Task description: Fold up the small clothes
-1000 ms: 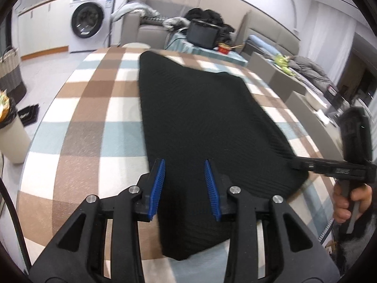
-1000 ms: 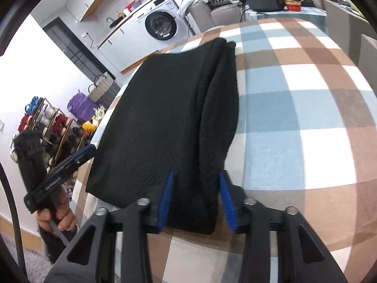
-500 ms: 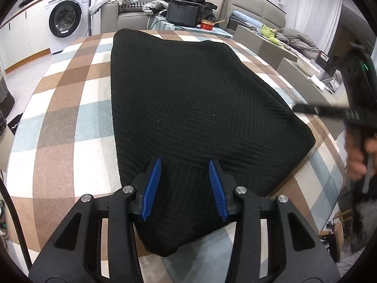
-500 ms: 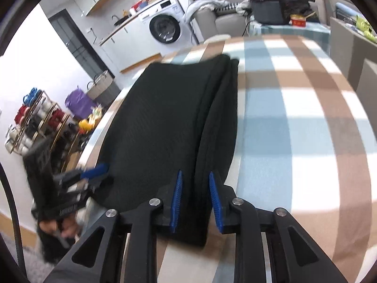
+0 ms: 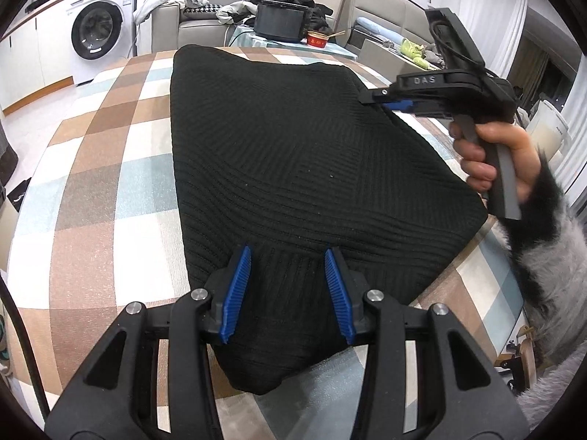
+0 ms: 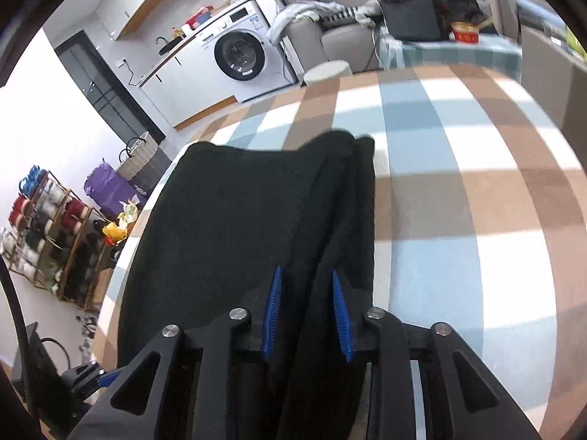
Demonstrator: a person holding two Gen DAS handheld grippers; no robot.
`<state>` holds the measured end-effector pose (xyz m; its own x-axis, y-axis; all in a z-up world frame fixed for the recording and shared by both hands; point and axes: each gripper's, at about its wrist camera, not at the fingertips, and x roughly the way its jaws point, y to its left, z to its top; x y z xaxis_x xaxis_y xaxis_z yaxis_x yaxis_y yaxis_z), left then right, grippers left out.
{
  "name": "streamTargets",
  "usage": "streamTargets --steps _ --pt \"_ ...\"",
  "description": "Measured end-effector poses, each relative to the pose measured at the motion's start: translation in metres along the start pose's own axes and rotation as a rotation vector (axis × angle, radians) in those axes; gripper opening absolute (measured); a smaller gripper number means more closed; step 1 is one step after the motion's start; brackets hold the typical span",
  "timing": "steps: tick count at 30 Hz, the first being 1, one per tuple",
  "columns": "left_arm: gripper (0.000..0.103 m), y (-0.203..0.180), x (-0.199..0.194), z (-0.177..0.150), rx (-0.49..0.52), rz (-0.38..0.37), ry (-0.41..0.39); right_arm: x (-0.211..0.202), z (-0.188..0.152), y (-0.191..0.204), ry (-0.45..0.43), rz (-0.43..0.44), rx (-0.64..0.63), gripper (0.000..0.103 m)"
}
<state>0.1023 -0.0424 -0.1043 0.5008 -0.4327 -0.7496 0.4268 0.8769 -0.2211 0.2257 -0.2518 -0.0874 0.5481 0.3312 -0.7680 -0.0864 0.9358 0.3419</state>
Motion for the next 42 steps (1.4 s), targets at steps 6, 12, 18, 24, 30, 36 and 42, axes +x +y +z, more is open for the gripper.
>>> streamTargets --steps 6,12,18,24,30,36,42 --pt "0.039 0.004 0.0 0.001 -0.012 -0.016 -0.003 0.005 0.003 0.003 -0.004 -0.07 -0.044 0.012" --pt "0.039 0.005 -0.008 0.002 -0.035 -0.007 -0.018 -0.021 -0.015 -0.003 0.033 -0.032 -0.02 0.038" --pt "0.039 0.02 -0.014 0.005 -0.123 -0.001 -0.059 -0.05 -0.062 0.005 0.074 0.018 -0.012 0.049" --pt "0.039 0.016 -0.008 0.013 -0.092 0.047 -0.046 -0.057 -0.093 0.017 0.109 0.03 -0.033 0.049" --pt "0.039 0.015 -0.015 0.001 -0.083 0.076 -0.037 -0.06 -0.113 0.015 0.134 0.027 -0.007 0.05" --pt "0.054 0.022 -0.029 -0.009 -0.118 0.128 -0.04 -0.069 -0.125 0.013 0.124 0.041 0.027 0.05" --pt "0.043 0.024 -0.022 -0.015 -0.127 0.094 -0.006 -0.065 -0.13 0.012 0.119 0.056 0.04 0.04"
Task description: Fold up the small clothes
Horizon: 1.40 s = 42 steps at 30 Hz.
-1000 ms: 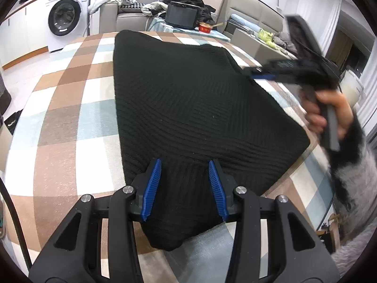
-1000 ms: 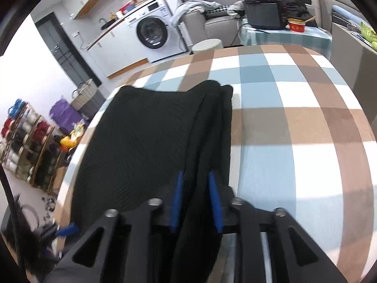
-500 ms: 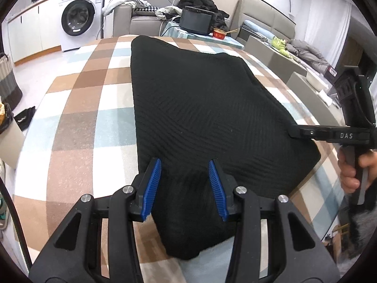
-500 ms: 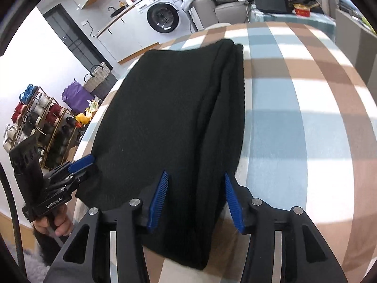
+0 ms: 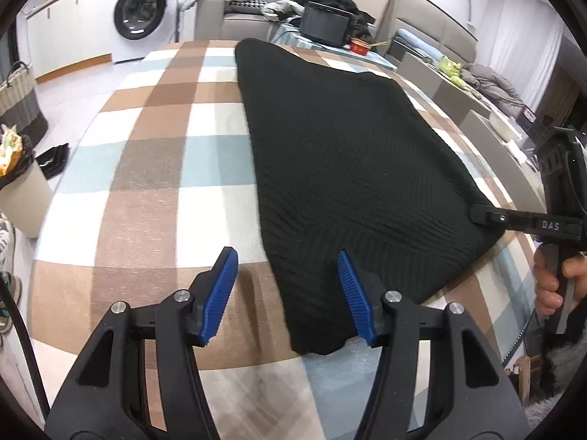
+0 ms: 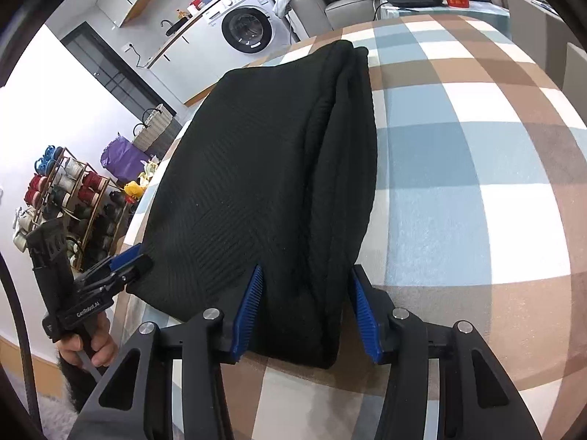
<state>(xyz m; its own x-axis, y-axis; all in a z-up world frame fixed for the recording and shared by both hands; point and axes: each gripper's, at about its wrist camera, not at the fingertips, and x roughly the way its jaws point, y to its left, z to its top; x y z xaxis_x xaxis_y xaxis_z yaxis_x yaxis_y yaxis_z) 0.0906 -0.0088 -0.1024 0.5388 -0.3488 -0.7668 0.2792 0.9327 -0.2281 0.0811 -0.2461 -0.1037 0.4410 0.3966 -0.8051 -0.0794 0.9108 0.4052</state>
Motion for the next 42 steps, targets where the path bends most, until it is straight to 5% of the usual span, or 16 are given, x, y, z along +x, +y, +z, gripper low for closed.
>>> streamTargets --steps 1,4,18,21,23,25,26,28,29,33,42 --pt "0.024 -0.003 0.002 0.0 0.011 -0.019 0.006 0.001 0.0 0.002 0.001 0.007 -0.01 0.034" --pt "0.016 -0.008 0.006 0.003 0.021 -0.022 0.001 0.003 0.0 0.006 -0.014 0.001 -0.028 0.029" --pt "0.015 -0.003 0.033 0.055 0.005 0.033 -0.064 0.023 0.044 0.016 -0.117 -0.119 -0.061 0.034" --pt "0.022 0.001 0.025 0.055 -0.002 0.042 -0.087 0.01 0.043 0.02 -0.164 -0.147 -0.096 0.048" --pt "0.041 0.001 0.018 0.054 0.0 0.058 -0.114 0.0 0.042 0.023 -0.204 -0.159 -0.11 0.063" --pt "0.076 0.001 0.008 0.052 0.0 0.062 -0.154 -0.012 0.039 0.027 -0.244 -0.169 -0.139 0.069" --pt "0.082 0.001 0.001 0.05 -0.001 0.057 -0.184 -0.017 0.038 0.03 -0.255 -0.164 -0.155 0.072" --pt "0.085 -0.001 -0.011 0.048 0.002 0.055 -0.233 -0.026 0.033 0.038 -0.296 -0.162 -0.192 0.099" --pt "0.086 -0.003 -0.015 0.047 0.007 0.059 -0.245 -0.03 0.031 0.04 -0.32 -0.165 -0.202 0.102" --pt "0.102 -0.011 -0.03 0.039 0.037 0.102 -0.324 -0.046 0.018 0.053 -0.41 -0.143 -0.272 0.103" --pt "0.102 -0.024 -0.044 0.019 0.065 0.14 -0.427 -0.048 -0.005 0.068 -0.489 -0.098 -0.361 0.103"
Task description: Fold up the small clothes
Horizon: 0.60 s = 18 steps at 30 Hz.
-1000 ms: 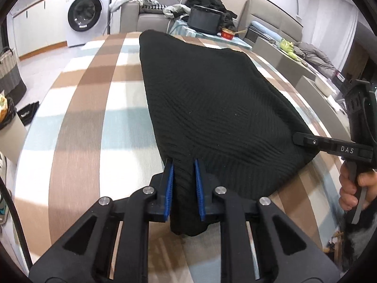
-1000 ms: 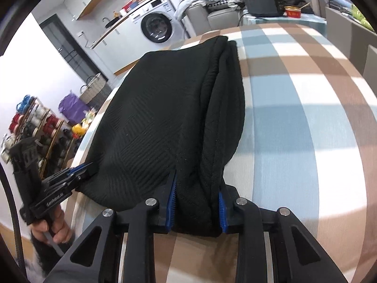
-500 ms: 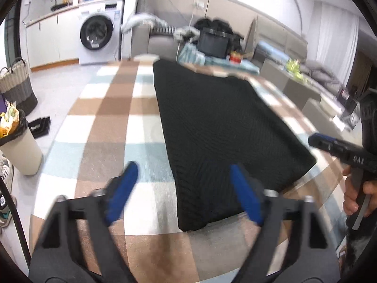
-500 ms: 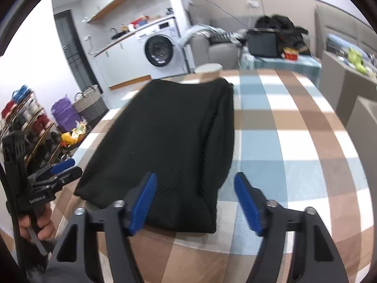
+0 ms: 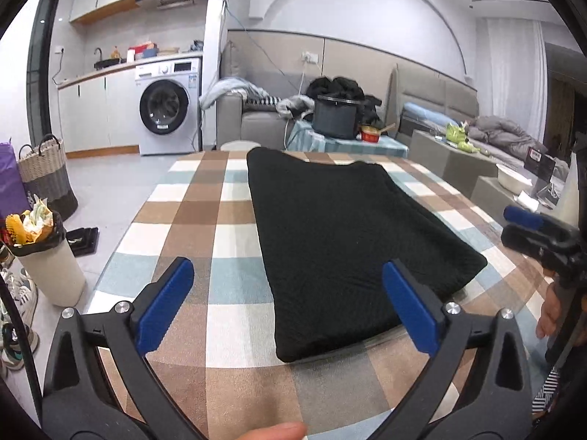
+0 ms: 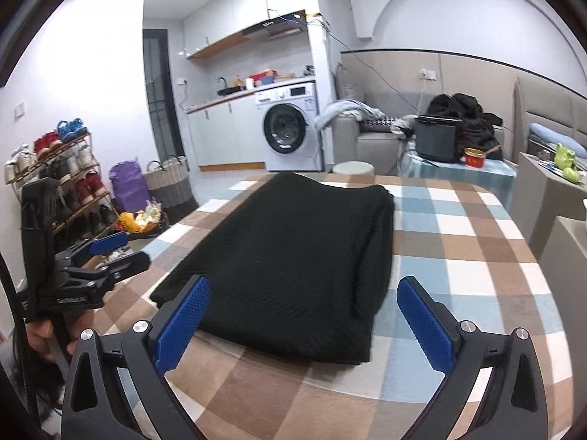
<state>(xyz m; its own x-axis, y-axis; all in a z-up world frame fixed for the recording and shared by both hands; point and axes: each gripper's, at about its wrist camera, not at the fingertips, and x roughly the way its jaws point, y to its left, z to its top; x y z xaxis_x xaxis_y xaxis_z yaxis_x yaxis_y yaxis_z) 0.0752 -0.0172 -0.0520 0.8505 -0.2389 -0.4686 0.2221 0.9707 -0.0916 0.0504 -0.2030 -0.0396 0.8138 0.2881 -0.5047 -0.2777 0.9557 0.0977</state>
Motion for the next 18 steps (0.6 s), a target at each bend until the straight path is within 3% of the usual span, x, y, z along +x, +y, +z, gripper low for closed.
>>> streamTargets --steps 18 --pt "0.102 -0.001 -0.013 -0.008 -0.01 -0.011 -0.056 0.002 -0.016 0.014 -0.05 0.005 -0.055 0.103"
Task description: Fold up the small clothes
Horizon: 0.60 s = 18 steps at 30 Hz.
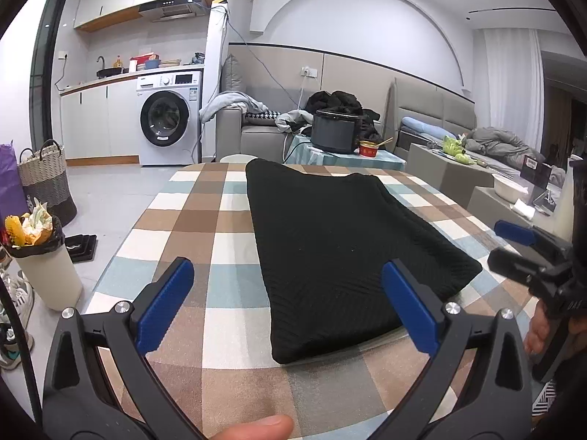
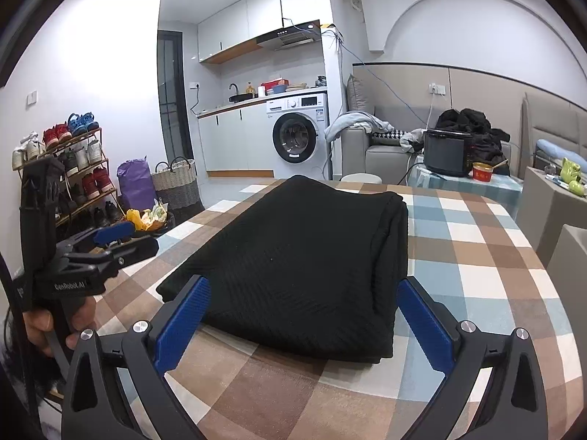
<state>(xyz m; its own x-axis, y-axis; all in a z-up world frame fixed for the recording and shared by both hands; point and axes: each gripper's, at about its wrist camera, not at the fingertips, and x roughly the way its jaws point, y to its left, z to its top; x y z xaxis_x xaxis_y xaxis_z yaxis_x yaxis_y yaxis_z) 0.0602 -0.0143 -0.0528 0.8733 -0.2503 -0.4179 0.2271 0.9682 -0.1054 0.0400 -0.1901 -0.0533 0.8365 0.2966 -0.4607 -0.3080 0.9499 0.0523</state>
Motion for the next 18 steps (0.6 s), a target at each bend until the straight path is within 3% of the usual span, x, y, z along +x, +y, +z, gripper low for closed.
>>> streamTargets --steps 18 --pt "0.102 -0.0084 -0.0026 -0.0013 0.047 0.009 -0.026 -0.0041 -0.0013 -0.0031 -0.027 0.02 0.002 0.103"
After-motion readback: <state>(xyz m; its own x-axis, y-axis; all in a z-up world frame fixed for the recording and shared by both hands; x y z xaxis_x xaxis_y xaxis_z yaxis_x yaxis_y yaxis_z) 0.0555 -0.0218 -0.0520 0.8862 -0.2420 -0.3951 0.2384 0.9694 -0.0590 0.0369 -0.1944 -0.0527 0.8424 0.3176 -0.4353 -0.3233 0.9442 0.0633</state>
